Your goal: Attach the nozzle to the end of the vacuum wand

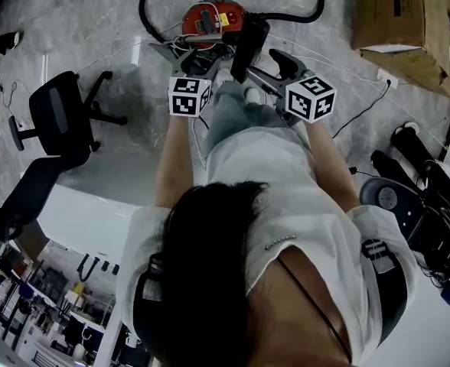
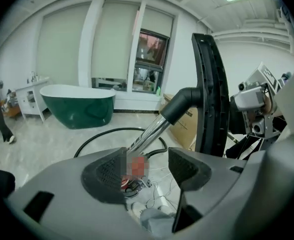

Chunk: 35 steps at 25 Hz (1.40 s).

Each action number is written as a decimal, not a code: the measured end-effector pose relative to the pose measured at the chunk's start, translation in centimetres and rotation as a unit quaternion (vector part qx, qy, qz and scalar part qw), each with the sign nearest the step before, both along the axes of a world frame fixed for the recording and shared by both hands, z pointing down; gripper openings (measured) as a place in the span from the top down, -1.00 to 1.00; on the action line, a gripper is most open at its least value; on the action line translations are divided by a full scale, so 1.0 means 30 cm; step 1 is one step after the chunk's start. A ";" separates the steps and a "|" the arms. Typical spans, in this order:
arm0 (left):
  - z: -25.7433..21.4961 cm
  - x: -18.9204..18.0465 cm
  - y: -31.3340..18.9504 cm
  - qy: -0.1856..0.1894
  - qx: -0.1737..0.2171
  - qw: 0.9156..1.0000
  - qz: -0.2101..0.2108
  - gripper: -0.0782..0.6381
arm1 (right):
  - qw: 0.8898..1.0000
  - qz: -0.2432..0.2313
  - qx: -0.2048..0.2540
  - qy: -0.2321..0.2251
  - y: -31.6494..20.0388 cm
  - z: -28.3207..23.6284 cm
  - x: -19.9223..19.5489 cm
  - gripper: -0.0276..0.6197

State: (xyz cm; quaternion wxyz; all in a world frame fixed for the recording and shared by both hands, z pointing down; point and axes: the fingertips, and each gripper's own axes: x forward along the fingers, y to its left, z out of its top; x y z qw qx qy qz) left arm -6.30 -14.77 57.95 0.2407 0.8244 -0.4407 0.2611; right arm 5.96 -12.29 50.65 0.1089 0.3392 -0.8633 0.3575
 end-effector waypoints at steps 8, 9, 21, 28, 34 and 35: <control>-0.093 -0.026 0.021 0.021 0.025 0.996 -0.079 0.09 | 0.999 0.010 0.035 0.002 0.002 -0.081 0.041 -0.19; -0.100 -0.032 0.026 0.017 0.028 0.996 -0.087 0.09 | 0.999 0.010 0.035 0.000 0.005 -0.087 0.041 -0.19; -0.224 -0.025 0.084 0.031 0.062 0.989 -0.127 0.09 | 0.997 0.023 0.064 0.027 0.037 -0.125 0.053 -0.19; -0.324 0.003 0.109 0.054 0.098 0.984 -0.135 0.17 | 0.995 0.038 0.076 0.049 0.039 -0.139 0.084 -0.18; -0.383 0.016 0.140 0.035 0.119 0.980 -0.157 0.55 | 0.992 0.058 0.082 0.073 0.039 -0.150 0.111 0.08; -0.387 0.017 0.143 0.031 0.120 0.979 -0.162 0.58 | 0.991 0.062 0.088 0.078 0.038 -0.157 0.114 0.20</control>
